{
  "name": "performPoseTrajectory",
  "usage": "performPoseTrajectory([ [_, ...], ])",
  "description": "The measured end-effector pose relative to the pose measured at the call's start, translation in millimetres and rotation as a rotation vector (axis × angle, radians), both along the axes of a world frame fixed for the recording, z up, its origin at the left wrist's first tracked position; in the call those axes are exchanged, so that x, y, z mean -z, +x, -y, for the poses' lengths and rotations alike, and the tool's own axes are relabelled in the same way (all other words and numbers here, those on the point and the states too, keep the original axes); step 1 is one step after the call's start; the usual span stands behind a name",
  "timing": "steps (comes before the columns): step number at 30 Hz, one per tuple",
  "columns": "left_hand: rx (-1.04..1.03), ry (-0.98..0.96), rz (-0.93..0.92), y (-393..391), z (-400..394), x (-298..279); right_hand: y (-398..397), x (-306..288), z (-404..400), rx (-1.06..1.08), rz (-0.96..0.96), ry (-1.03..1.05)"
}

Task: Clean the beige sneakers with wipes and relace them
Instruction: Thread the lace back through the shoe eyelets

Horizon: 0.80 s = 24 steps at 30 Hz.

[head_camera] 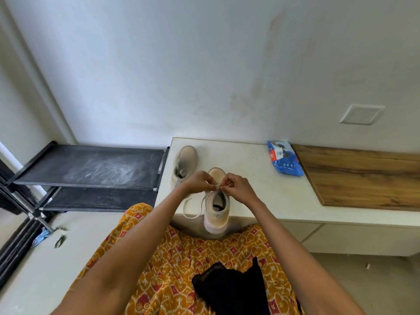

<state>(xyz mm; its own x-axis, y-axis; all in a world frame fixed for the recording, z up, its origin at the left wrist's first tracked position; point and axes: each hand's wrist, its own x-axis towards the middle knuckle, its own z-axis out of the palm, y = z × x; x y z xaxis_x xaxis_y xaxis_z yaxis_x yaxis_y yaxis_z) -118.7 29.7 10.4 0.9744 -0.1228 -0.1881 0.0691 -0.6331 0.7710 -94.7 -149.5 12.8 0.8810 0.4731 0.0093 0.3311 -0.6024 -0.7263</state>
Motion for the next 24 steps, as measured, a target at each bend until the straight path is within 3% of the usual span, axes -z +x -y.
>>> performPoseTrajectory([
  [6,-0.118,0.127,0.228,-5.8,12.3,10.2,3.8,-2.4,-0.5,-0.039,-0.012,-0.005],
  [9,-0.147,0.147,0.284,-7.4,19.7,12.2,9.5,-5.6,-1.2,0.097,0.012,0.098],
  [12,-0.173,0.195,0.316,-9.7,26.8,14.6,15.9,-11.4,-1.9,0.151,-0.093,0.140],
  [17,-0.289,0.071,0.344,-13.8,26.4,25.5,15.8,-4.0,-3.4,-0.086,-0.221,-0.074],
  [24,-0.299,-0.131,0.267,-11.5,24.1,25.3,14.4,7.0,-0.7,0.093,-0.210,0.105],
])
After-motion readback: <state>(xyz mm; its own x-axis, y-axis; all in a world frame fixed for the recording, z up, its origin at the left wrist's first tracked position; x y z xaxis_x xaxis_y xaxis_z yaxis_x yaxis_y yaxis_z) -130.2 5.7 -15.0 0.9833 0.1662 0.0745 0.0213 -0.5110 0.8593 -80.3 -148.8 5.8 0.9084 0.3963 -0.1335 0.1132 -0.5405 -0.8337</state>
